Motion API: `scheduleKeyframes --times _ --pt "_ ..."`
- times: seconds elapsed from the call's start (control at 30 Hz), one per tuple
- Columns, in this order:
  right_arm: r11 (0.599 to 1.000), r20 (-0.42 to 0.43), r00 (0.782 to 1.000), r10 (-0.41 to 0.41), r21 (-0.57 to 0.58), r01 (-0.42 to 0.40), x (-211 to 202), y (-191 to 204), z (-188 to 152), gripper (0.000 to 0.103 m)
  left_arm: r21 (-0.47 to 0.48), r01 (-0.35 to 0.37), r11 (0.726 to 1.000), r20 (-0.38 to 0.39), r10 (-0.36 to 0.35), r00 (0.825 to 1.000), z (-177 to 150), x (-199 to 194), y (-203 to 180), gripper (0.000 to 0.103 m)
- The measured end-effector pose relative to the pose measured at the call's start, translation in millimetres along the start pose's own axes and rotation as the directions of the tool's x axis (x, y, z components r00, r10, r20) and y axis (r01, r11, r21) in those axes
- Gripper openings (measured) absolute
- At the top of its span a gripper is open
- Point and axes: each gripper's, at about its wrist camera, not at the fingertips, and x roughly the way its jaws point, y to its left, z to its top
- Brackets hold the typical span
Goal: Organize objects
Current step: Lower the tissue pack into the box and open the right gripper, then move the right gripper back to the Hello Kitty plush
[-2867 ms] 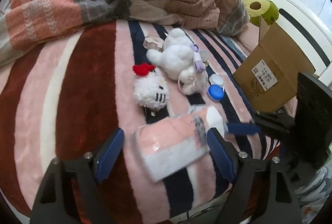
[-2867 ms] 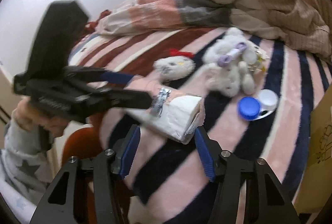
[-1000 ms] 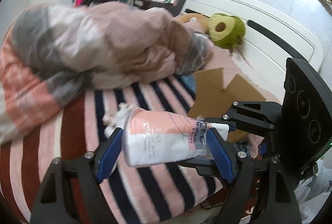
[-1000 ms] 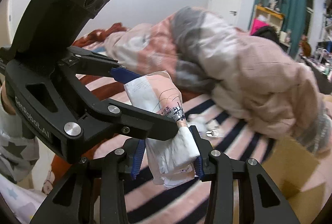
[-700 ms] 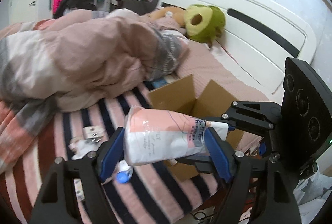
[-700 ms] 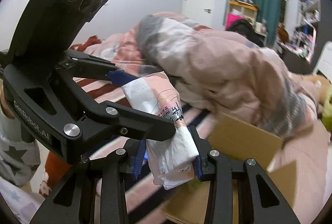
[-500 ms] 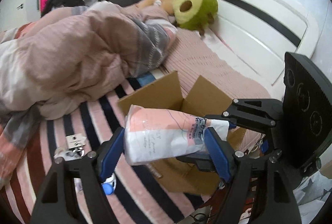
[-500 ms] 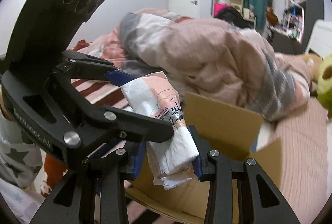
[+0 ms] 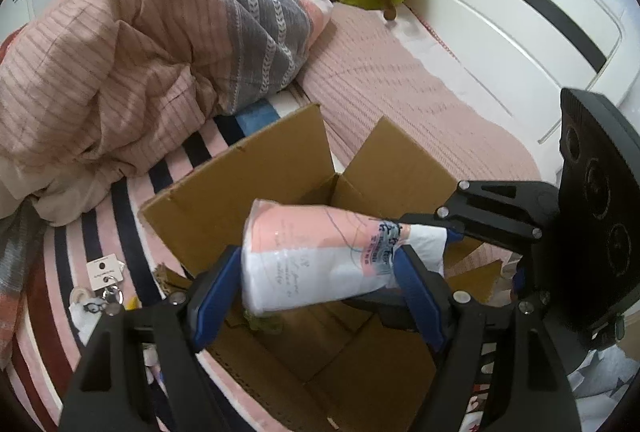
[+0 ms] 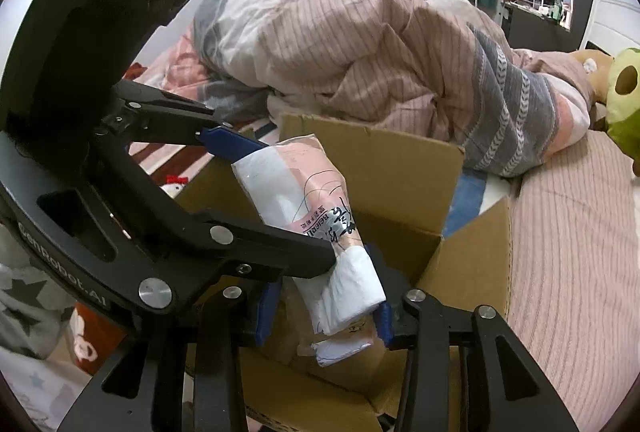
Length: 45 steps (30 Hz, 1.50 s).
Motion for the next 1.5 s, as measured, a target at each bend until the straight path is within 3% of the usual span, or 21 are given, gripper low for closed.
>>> scheduleKeyframes --times 0.03,0.1,0.2,0.3,0.57,0.67,1.0,1.07,1.23,1.5 --pt "1.0 -0.003 1.0 -0.017 -0.004 0.017 -0.1 0.2 -1.6 0.044 0.013 -0.016 1.0 -0.008 0.016 1.0 -1.1 0.7 -2.1 0.075" --pt "0.999 -0.001 0.999 -0.047 -0.024 0.046 -0.5 2.8 -2.5 0.064 0.022 -0.044 0.999 -0.022 0.044 0.999 0.7 3.1 -4.4 0.077" --pt "0.995 0.017 0.996 -0.084 -0.048 0.085 -2.9 6.6 -2.4 0.076 0.033 -0.059 0.998 -0.033 0.06 0.998 -1.4 1.0 -6.1 0.084" --pt "0.993 0.03 0.994 -0.103 -0.051 0.104 -7.8 10.9 -4.3 0.08 0.046 -0.067 0.997 -0.019 0.068 0.998 -2.4 -7.6 -8.4 0.091" --pt "0.991 0.085 0.989 -0.121 -0.039 0.125 -23.2 29.4 -6.6 0.081 0.05 -0.106 0.993 0.06 0.103 0.993 -13.9 -42.4 -6.1 0.092" --pt "0.984 0.128 0.98 -0.152 -0.079 0.163 -28.4 46.2 -6.5 0.087 0.048 -0.113 0.992 0.091 0.108 0.99 -23.8 -56.9 -2.1 0.092" --pt "0.988 0.243 0.966 -0.084 -0.107 0.112 -39.2 97.0 1.2 0.1 0.008 -0.153 0.988 0.205 0.148 0.967 -61.5 -100.5 27.9 0.092" --pt "0.988 0.27 0.961 -0.066 -0.115 0.1 -37.3 108.4 3.8 0.102 -0.002 -0.158 0.987 0.228 0.154 0.961 -70.2 -106.4 37.5 0.103" --pt "0.966 0.281 0.957 -0.071 -0.219 0.136 -20.2 149.8 11.7 0.103 -0.043 -0.153 0.987 0.273 0.159 0.949 -97.0 -117.4 71.9 0.103" --pt "0.973 0.228 0.972 0.059 -0.229 -0.005 24.8 197.0 13.0 0.103 -0.119 -0.177 0.977 0.302 0.206 0.931 -142.6 -125.8 129.3 0.103"
